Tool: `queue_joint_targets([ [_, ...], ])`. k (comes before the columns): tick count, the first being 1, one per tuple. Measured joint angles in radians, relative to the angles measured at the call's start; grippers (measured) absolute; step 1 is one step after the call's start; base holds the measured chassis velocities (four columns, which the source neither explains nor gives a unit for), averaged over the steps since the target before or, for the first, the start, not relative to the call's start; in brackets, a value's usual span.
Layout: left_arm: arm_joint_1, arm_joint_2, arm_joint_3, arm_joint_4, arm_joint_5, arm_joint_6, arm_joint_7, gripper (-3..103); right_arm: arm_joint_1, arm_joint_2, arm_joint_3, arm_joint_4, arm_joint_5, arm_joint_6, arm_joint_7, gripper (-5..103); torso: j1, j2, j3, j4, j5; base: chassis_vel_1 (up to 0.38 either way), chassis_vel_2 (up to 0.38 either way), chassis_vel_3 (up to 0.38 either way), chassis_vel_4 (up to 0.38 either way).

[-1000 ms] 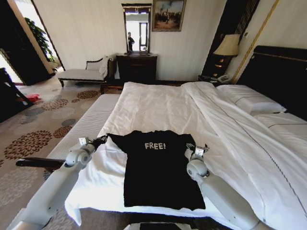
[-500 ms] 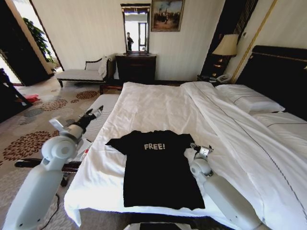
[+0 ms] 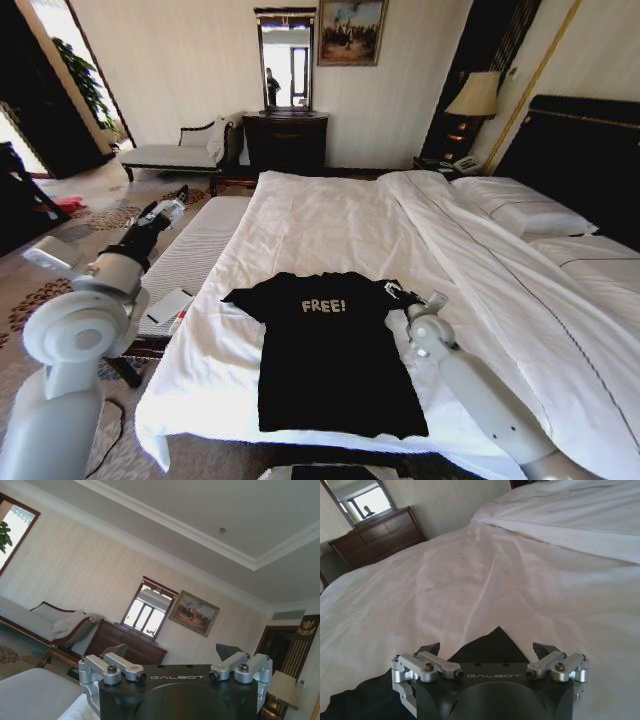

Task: Fold the clothes on the bed.

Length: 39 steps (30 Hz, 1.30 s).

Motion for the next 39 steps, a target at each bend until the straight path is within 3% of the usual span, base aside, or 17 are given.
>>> queue_joint_targets([
  [9,0.014,-0.008,-0.014,-0.017,0.009,0.005,-0.006,100,0.177,-0.005,-0.059,-0.192,0.065,-0.043,-0.048,100,0.000,0.000,0.000,0.0000,0.0000,0.000,0.000,0.000,0.000],
  [20,0.029,-0.009,-0.025,-0.029,0.007,0.012,-0.014,100,0.230,0.014,-0.093,-0.302,0.064,-0.104,-0.059,99,0.000,0.000,0.000,-0.0001,0.0000,0.000,0.000,0.000,0.000],
  [24,0.036,-0.015,-0.026,-0.032,0.007,0.014,-0.018,100,0.240,0.024,-0.097,-0.331,0.071,-0.119,-0.073,79,0.000,0.000,0.000,-0.0001,0.0000,0.000,0.000,0.000,0.000],
  [27,0.039,-0.018,-0.026,-0.033,0.010,0.016,-0.018,100,0.243,0.031,-0.097,-0.341,0.078,-0.121,-0.078,73,0.000,0.000,0.000,-0.0001,0.0000,0.000,0.000,0.000,0.000],
  [30,0.045,-0.020,-0.026,-0.036,0.012,0.017,-0.019,100,0.248,0.042,-0.097,-0.363,0.075,-0.121,-0.090,57,0.000,0.000,0.000,0.0000,-0.0001,0.000,0.000,0.000,0.000],
  [32,0.046,-0.020,-0.027,-0.036,0.012,0.017,-0.019,100,0.248,0.043,-0.097,-0.366,0.073,-0.121,-0.092,57,0.000,0.000,0.000,0.0000,-0.0001,0.000,0.000,0.000,0.000],
  [34,0.050,-0.020,-0.029,-0.037,0.013,0.017,-0.020,100,0.249,0.048,-0.097,-0.379,0.057,-0.119,-0.102,41,0.000,0.000,0.000,0.0000,0.0000,0.000,0.000,0.000,0.000],
  [36,0.052,-0.020,-0.029,-0.038,0.014,0.017,-0.020,100,0.249,0.048,-0.097,-0.381,0.050,-0.118,-0.107,41,0.000,0.000,0.000,-0.0001,0.0000,0.000,0.000,0.000,0.000],
  [39,0.055,-0.026,-0.029,-0.038,0.018,0.017,-0.020,100,0.245,0.047,-0.096,-0.376,0.041,-0.112,-0.132,25,0.000,0.000,0.000,0.0000,0.0000,0.000,0.000,0.000,0.000],
])
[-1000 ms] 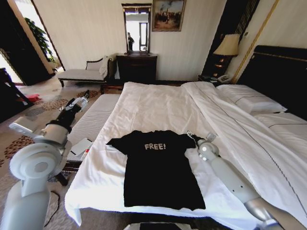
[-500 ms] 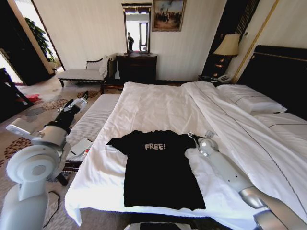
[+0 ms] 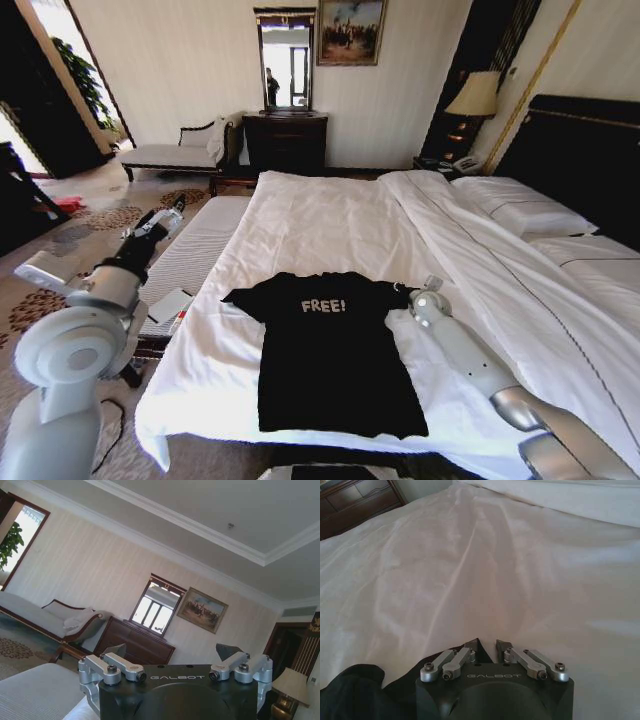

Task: Fold the clothes on the bed.

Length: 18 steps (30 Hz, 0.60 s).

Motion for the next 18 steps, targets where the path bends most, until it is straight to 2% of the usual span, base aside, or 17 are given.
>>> queue_joint_targets([
  [3,0.001,-0.003,0.000,0.000,0.004,0.000,-0.001,100,-0.004,-0.002,0.005,0.008,0.000,0.005,-0.017,19,0.000,0.000,0.000,0.0000,0.0000,0.000,0.000,0.000,0.000],
  [6,0.004,-0.009,0.004,0.003,0.017,0.000,-0.001,100,-0.018,-0.010,0.016,0.026,0.002,0.025,-0.070,3,0.000,0.000,0.000,0.0000,0.0000,0.000,0.000,0.000,0.000],
  [10,0.008,-0.012,0.007,0.005,0.028,-0.002,-0.001,100,-0.023,-0.014,0.024,0.031,-0.002,0.067,-0.114,0,0.000,0.000,0.000,0.0000,0.0000,0.000,0.000,0.000,0.000],
  [18,0.010,-0.015,0.008,0.007,0.037,-0.005,0.000,100,-0.027,-0.018,0.056,0.036,-0.021,0.139,-0.142,0,0.000,0.000,0.000,0.0001,-0.0001,0.000,0.000,0.000,0.000],
])
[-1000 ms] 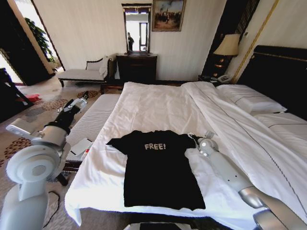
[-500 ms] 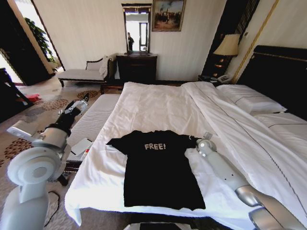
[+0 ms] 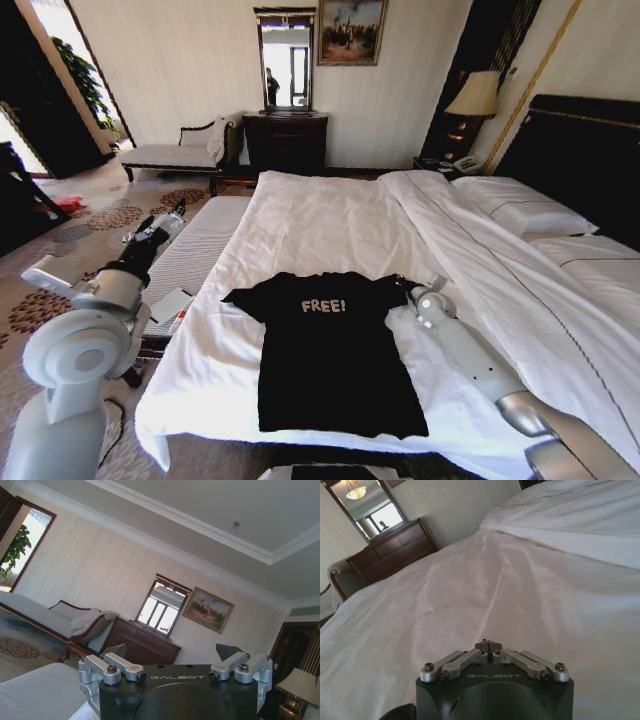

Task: Fold the clothes on the bed.

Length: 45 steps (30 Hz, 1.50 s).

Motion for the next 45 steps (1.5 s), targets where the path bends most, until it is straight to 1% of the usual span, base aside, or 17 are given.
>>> queue_joint_targets([
  [2,0.000,-0.001,0.000,0.000,0.000,-0.001,0.000,100,-0.014,-0.004,0.026,0.014,-0.003,0.022,0.000,0,0.000,0.000,0.000,0.0000,0.0001,0.000,0.000,0.000,0.000],
  [15,0.008,-0.019,0.012,-0.008,0.020,-0.004,0.001,100,-0.100,-0.025,0.107,0.082,-0.001,0.044,0.011,0,0.000,0.000,0.000,-0.0002,0.0002,0.000,0.000,0.000,0.000],
  [20,0.014,-0.024,0.009,-0.012,0.021,-0.005,0.002,100,-0.125,-0.032,0.121,0.123,0.006,0.040,0.041,0,0.000,0.000,0.000,-0.0002,0.0001,0.000,0.000,0.000,0.000],
  [21,0.019,-0.027,0.006,-0.015,0.021,-0.006,0.002,100,-0.133,-0.035,0.124,0.143,0.007,0.034,0.071,0,0.000,0.000,0.000,-0.0001,0.0000,0.000,0.000,0.000,0.000],
  [23,0.025,-0.031,0.004,-0.018,0.024,-0.006,0.002,100,-0.139,-0.036,0.123,0.160,0.005,0.032,0.097,0,0.000,0.000,0.000,-0.0002,0.0000,0.000,0.000,0.000,0.000],
  [24,0.031,-0.036,0.003,-0.021,0.029,-0.007,0.003,100,-0.142,-0.036,0.115,0.178,-0.002,0.034,0.111,0,0.000,0.000,0.000,-0.0003,0.0000,0.000,0.000,0.000,0.000],
  [25,0.031,-0.036,0.003,-0.021,0.029,-0.007,0.003,100,-0.142,-0.036,0.115,0.178,-0.002,0.034,0.111,0,0.000,0.000,0.000,-0.0003,0.0000,0.000,0.000,0.000,0.000],
  [28,0.039,-0.041,0.003,-0.024,0.038,-0.008,0.004,100,-0.143,-0.034,0.087,0.206,-0.043,0.047,0.115,0,0.000,0.000,0.000,-0.0003,-0.0001,0.000,0.000,0.000,0.000],
  [30,0.046,-0.044,0.003,-0.031,0.042,-0.008,0.004,100,-0.142,-0.022,0.034,0.233,-0.114,0.074,0.098,0,0.000,0.000,0.000,-0.0002,0.0000,0.000,0.000,0.000,0.000],
  [36,0.054,-0.041,-0.008,-0.036,0.042,-0.008,0.004,100,-0.139,-0.003,-0.017,0.268,-0.159,0.092,0.093,0,0.000,0.000,0.000,0.0000,0.0000,0.000,0.000,0.000,0.000],
  [40,0.062,-0.032,-0.029,-0.039,0.037,-0.010,0.004,100,-0.139,0.013,-0.074,0.299,-0.201,0.108,0.092,0,0.000,0.000,0.000,0.0000,-0.0001,0.000,0.000,0.000,0.000],
  [45,0.065,-0.034,-0.029,-0.039,0.037,-0.010,0.004,100,-0.135,0.021,-0.112,0.301,-0.216,0.135,0.069,0,0.000,0.000,0.000,-0.0002,-0.0001,0.000,0.000,0.000,0.000],
])
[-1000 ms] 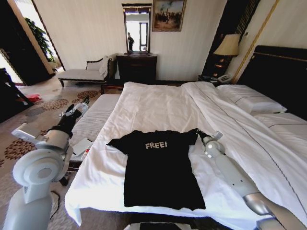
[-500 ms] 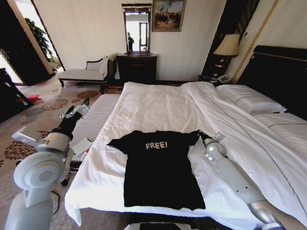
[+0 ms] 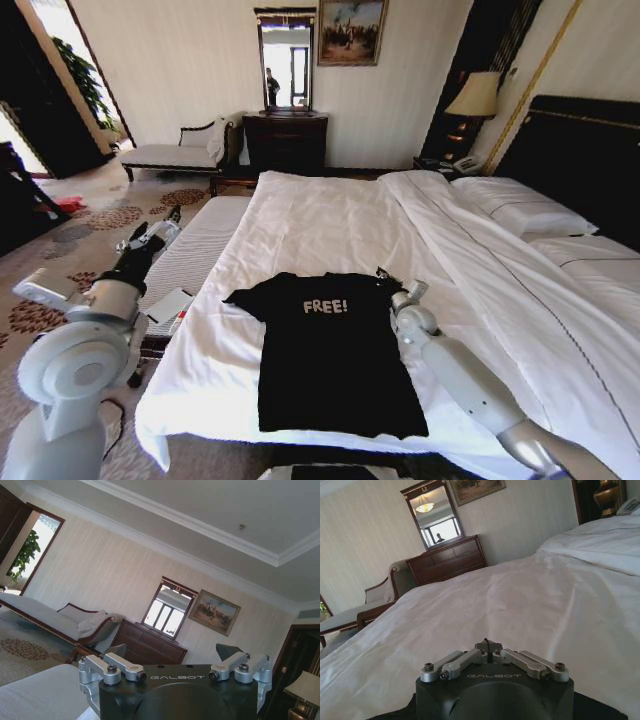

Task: Fold the clothes on the bed.

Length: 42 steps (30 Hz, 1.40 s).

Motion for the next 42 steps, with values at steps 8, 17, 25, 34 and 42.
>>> queue_joint_targets([
  [8,0.000,-0.007,0.011,0.004,0.009,0.000,0.000,100,-0.001,0.019,-0.060,-0.003,-0.025,0.060,-0.043,0,0.000,0.000,0.000,0.0001,0.0000,0.000,0.000,0.000,0.000],
  [17,0.010,-0.008,0.012,0.003,0.019,0.000,0.000,100,-0.009,0.030,-0.102,-0.028,-0.083,0.114,-0.078,2,0.000,0.000,0.000,0.0001,0.0002,0.000,0.000,0.000,0.000],
  [25,0.017,-0.018,0.017,0.002,0.031,0.000,0.000,100,-0.049,-0.006,-0.107,0.087,-0.010,0.129,-0.131,34,0.000,0.000,0.000,0.0000,0.0001,0.000,0.000,0.000,0.000],
  [34,0.033,-0.020,0.009,-0.008,0.036,0.001,0.001,100,-0.046,-0.027,-0.016,0.094,0.137,0.041,0.000,67,0.000,0.000,0.000,0.0001,0.0001,0.000,0.000,0.000,0.000],
  [42,0.043,-0.028,0.020,-0.013,0.048,0.005,0.001,100,-0.052,-0.039,0.069,0.059,0.383,-0.081,0.014,97,0.000,0.000,0.000,0.0001,0.0002,0.000,0.000,0.000,0.000],
])
